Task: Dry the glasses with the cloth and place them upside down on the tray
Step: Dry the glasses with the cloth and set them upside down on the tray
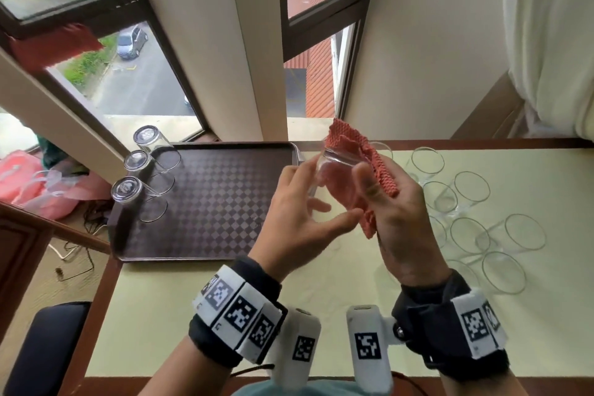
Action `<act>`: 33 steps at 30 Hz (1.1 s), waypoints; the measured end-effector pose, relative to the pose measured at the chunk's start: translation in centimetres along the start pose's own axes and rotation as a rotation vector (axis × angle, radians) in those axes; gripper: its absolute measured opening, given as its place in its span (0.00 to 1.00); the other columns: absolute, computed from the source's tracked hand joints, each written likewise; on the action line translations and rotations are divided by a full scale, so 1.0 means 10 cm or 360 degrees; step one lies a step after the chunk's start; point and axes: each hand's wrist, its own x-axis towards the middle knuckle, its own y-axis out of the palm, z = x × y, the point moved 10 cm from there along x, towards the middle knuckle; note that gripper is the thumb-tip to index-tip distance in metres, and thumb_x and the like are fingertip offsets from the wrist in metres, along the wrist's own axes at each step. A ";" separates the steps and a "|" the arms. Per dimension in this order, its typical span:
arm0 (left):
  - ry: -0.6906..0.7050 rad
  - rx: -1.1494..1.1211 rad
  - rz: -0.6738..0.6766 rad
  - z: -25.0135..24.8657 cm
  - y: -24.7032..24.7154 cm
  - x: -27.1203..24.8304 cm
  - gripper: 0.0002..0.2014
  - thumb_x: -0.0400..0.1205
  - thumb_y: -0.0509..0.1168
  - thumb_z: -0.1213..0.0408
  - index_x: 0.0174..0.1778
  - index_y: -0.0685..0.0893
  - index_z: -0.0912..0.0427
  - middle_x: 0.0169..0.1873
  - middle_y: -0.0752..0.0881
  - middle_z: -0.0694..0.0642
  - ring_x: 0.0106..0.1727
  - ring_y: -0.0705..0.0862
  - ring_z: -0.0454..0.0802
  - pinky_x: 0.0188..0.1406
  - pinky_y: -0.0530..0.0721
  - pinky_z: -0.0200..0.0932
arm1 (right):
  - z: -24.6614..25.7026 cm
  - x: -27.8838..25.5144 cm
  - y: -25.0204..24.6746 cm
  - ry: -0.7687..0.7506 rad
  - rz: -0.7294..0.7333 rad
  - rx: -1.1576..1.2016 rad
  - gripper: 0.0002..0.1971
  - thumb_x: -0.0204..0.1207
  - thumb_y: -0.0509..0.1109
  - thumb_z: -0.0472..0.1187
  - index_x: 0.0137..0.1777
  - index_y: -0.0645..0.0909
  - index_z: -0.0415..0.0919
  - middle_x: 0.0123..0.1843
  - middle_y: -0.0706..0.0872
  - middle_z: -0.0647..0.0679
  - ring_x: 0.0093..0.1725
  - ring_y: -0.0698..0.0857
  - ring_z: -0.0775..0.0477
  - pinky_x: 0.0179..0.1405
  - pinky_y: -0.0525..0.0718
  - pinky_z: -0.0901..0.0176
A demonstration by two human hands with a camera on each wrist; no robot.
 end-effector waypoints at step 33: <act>-0.0093 -0.0889 -0.0010 0.33 -0.56 -0.03 0.45 0.49 0.89 0.47 0.58 0.80 0.62 0.52 0.92 0.59 0.52 0.92 0.55 0.47 0.89 0.42 | -0.31 -0.05 0.20 0.0315 0.0231 0.0305 0.28 0.62 0.81 0.44 0.63 0.85 0.34 0.58 0.91 0.35 0.56 0.91 0.36 0.52 0.89 0.47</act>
